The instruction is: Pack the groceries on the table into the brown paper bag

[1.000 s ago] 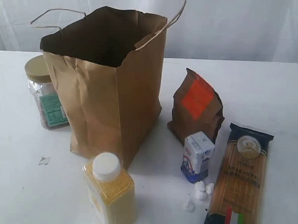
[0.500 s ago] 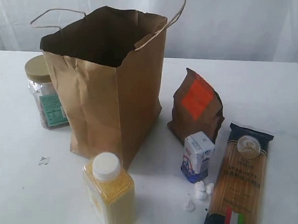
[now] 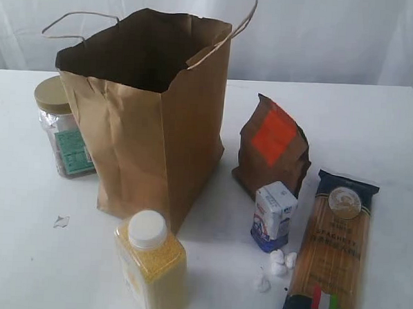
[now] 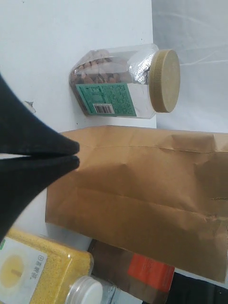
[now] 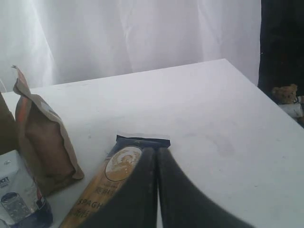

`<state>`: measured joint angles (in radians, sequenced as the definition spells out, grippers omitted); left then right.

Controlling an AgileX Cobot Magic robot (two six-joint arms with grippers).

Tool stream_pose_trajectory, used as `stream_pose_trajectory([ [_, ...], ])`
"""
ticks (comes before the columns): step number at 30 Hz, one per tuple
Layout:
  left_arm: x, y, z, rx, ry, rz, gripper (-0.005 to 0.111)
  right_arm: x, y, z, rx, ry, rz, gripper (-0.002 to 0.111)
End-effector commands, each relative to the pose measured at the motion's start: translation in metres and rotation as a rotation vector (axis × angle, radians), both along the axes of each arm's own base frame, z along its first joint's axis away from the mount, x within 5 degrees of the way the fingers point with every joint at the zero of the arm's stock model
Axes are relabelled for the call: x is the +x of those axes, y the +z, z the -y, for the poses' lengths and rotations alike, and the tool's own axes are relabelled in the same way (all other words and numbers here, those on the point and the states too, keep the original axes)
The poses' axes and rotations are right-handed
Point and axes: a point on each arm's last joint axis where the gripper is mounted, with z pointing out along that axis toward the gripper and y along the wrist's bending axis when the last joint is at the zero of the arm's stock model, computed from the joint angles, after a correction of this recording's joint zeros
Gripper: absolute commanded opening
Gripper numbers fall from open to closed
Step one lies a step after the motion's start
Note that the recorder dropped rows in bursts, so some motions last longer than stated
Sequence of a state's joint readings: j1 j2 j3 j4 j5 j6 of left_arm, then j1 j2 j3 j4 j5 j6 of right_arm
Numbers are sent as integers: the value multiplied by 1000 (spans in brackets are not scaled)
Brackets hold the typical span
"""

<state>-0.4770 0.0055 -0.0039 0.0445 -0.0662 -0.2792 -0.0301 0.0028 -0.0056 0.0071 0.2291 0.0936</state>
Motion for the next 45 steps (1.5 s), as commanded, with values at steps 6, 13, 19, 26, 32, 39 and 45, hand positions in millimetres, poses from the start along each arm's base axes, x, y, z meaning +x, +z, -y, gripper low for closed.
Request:
stream_pose_trajectory([
  [6, 0, -1, 0, -7, -3, -1, 0, 0, -1, 0, 17, 2, 4, 0],
  [13, 0, -1, 0, -7, -3, -1, 0, 1, 15, 0, -48, 2, 181, 0],
  [19, 0, -1, 0, -7, -3, -1, 0, -8, 50, 1, 367, 41, 584, 0],
  [26, 0, -1, 0, -7, -3, -1, 0, -21, 70, 2, 531, 129, 849, 0],
  [32, 0, -1, 0, -7, -3, -1, 0, -12, 60, -6, 798, 224, 617, 0],
  [39, 0, -1, 0, -7, -3, -1, 0, -5, 101, -39, 353, 457, 236, 0],
  [45, 0, -1, 0, -7, -3, -1, 0, 66, 149, -64, 239, 752, -69, 0],
])
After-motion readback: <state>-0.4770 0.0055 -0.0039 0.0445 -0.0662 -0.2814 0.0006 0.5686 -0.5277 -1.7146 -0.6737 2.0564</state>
